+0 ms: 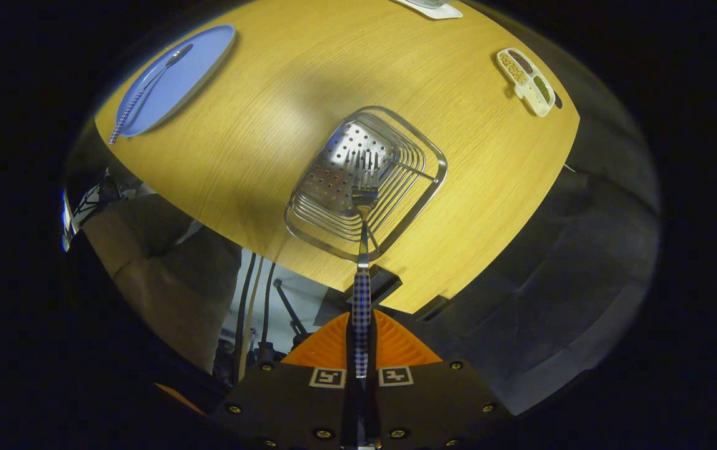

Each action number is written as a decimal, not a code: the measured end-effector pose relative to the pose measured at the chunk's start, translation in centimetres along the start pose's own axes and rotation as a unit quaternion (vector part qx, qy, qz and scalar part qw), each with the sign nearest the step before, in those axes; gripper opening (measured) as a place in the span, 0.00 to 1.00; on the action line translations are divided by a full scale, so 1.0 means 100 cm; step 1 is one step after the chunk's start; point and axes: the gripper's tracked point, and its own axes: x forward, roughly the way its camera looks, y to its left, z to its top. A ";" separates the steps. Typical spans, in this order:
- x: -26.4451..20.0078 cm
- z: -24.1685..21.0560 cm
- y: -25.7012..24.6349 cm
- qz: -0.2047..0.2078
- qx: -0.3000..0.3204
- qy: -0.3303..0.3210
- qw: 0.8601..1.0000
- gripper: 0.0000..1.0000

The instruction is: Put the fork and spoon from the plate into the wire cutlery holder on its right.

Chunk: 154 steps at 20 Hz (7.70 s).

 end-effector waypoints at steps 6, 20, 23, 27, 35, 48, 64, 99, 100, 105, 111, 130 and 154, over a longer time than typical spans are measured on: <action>-0.003 0.002 -0.004 -0.002 -0.017 0.029 0.999 0.05; -0.033 0.011 -0.014 -0.027 0.006 -0.012 1.000 0.14; -0.037 0.012 -0.017 -0.032 0.016 -0.030 0.999 0.70; -0.044 0.010 -0.017 -0.038 0.025 -0.046 0.998 0.71; -0.083 0.013 0.000 -0.043 0.065 -0.138 0.987 0.95; -0.128 0.058 0.097 0.035 0.165 -0.321 0.932 0.94; -0.160 0.131 0.202 0.115 0.179 -0.441 0.872 0.94; -0.069 0.252 0.285 0.146 0.107 -0.307 0.934 0.13; -0.070 0.254 0.288 0.148 0.100 -0.305 0.936 0.14; -0.070 0.255 0.293 0.150 0.079 -0.289 0.942 0.01; -0.097 0.239 0.274 0.156 0.066 -0.299 0.939 0.01; -0.131 0.095 0.183 0.113 0.168 -0.305 0.931 0.01; -0.076 -0.016 0.061 0.056 0.267 -0.217 0.937 0.01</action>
